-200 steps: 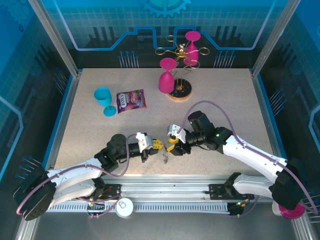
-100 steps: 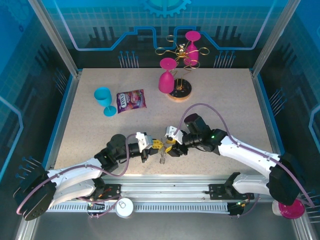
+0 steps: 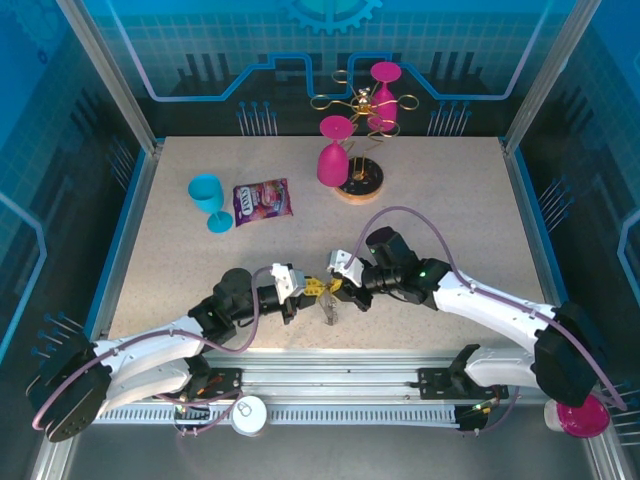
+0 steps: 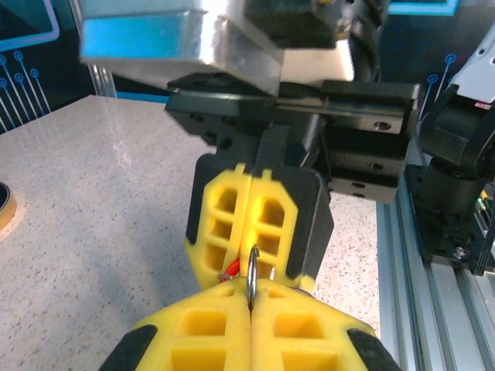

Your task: Put the keys on the keyring

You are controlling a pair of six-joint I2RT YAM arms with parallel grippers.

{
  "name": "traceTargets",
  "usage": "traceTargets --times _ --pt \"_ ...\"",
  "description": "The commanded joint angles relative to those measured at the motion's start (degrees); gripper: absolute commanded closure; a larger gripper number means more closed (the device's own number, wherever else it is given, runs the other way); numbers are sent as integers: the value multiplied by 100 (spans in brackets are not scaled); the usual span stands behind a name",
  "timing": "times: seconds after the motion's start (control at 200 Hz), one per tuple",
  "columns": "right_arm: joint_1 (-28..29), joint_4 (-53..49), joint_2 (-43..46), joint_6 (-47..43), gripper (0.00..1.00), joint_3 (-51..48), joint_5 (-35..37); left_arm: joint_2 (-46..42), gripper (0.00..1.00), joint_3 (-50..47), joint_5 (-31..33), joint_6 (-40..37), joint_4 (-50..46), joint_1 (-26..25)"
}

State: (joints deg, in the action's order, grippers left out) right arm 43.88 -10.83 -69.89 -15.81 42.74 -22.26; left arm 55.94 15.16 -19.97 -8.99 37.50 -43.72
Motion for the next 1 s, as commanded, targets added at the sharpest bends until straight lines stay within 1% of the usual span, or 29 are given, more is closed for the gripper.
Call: traceTargets --times 0.0,0.125,0.255,0.305,0.405,0.47,0.51,0.525,0.575,0.64,0.755,0.84,0.911,0.996 --pt "51 -593 229 -177 99 287 537 -178 100 58 124 -114 -264 -24" --pt "48 -1202 230 -294 100 685 741 -198 100 153 142 -271 -623 -24" --pt "55 -1369 298 -328 100 990 654 -190 100 234 219 -313 -884 -23" --pt "59 -1394 319 -333 100 1037 679 -208 92 253 246 -328 -956 -23" --pt "69 -1523 273 -365 100 1164 798 -295 72 226 302 -311 -982 -23" --pt "107 -1613 210 -417 100 1318 870 -427 64 178 442 -242 -963 -26" --pt "132 -1660 143 -455 100 1408 906 -562 59 141 642 -168 -955 -23" --pt "151 -1679 116 -483 100 1450 908 -623 56 124 764 -134 -957 -24" --pt "194 -1750 3 -580 100 1615 908 -906 41 24 1295 24 -933 -28" --pt "266 -1813 -190 -698 100 1853 917 -1391 32 -135 2114 185 -919 -22" --pt "437 -1593 -636 -702 100 2285 854 -2386 27 -198 4058 508 -1400 -31" --pt "518 -1161 -1026 -515 100 2511 433 -3041 25 -131 5315 665 -2050 -17" --pt "584 -682 -1353 -235 100 2626 71 -3444 24 -126 6005 730 -2394 -15" --pt "630 -209 -1786 19 100 2735 -86 -3728 23 -160 6328 674 -2519 -10"
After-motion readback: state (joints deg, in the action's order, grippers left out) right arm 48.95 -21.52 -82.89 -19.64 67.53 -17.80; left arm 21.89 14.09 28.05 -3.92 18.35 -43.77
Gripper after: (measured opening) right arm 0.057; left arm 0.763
